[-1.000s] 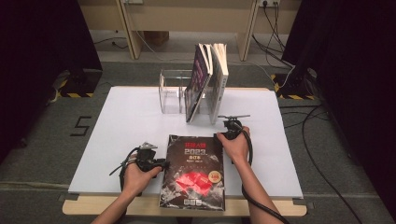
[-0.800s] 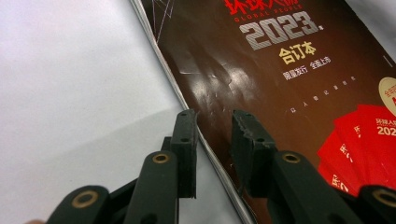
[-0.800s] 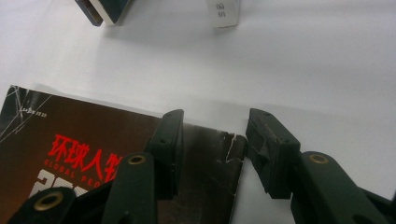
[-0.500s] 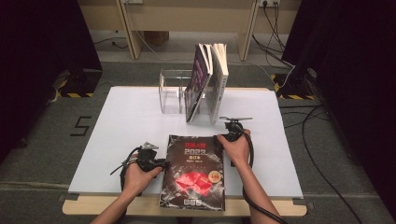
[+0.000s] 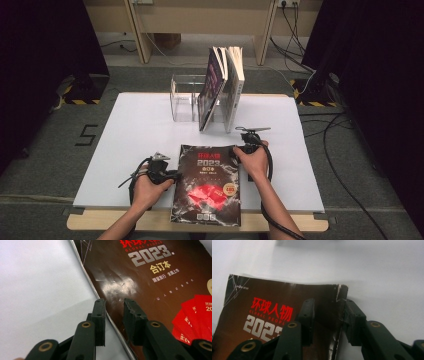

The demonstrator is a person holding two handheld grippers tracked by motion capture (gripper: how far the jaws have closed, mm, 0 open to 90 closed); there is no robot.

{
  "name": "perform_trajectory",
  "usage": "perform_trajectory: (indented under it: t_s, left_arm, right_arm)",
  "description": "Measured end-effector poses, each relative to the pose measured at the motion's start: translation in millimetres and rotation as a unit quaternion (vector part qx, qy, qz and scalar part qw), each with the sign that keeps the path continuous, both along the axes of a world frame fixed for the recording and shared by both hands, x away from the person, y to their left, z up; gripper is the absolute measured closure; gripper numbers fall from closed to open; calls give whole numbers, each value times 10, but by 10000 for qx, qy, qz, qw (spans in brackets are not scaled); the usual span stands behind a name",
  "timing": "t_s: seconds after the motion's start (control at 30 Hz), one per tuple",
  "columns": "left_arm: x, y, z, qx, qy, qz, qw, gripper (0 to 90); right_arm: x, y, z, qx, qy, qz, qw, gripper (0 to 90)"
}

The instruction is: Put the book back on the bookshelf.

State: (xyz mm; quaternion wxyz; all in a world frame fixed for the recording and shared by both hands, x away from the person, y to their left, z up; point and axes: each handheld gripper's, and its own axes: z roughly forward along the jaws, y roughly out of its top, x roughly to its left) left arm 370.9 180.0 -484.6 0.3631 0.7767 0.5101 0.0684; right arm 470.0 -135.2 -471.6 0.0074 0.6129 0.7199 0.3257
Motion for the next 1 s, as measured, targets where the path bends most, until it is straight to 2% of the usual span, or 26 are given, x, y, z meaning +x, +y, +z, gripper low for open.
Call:
perform_trajectory:
  t_s: [0.13,0.23,0.27,0.5,0.77,1.0]
  left_arm:
    - [-5,-3,-3,27,-43,11,10000,708]
    - [-7,5,-3,28,-49,-15,10000,706]
    - [-6,9,-2,12,-37,-31,10000,706]
    - [-10,16,-5,-8,-44,-24,10000,704]
    - [-3,61,11,-162,-66,82,9998,665]
    - [-15,105,58,-205,-201,160,9995,641]
  right_arm:
    - [-14,-37,94,117,2,123,9999,788]
    - [-27,-55,203,426,15,205,9989,850]
    - [-33,-57,240,546,-13,248,9982,858]
    - [-81,-50,384,735,-112,332,9967,870]
    - [-154,-32,507,818,-305,417,9953,872]
    - [-245,41,660,656,-644,615,9939,870]
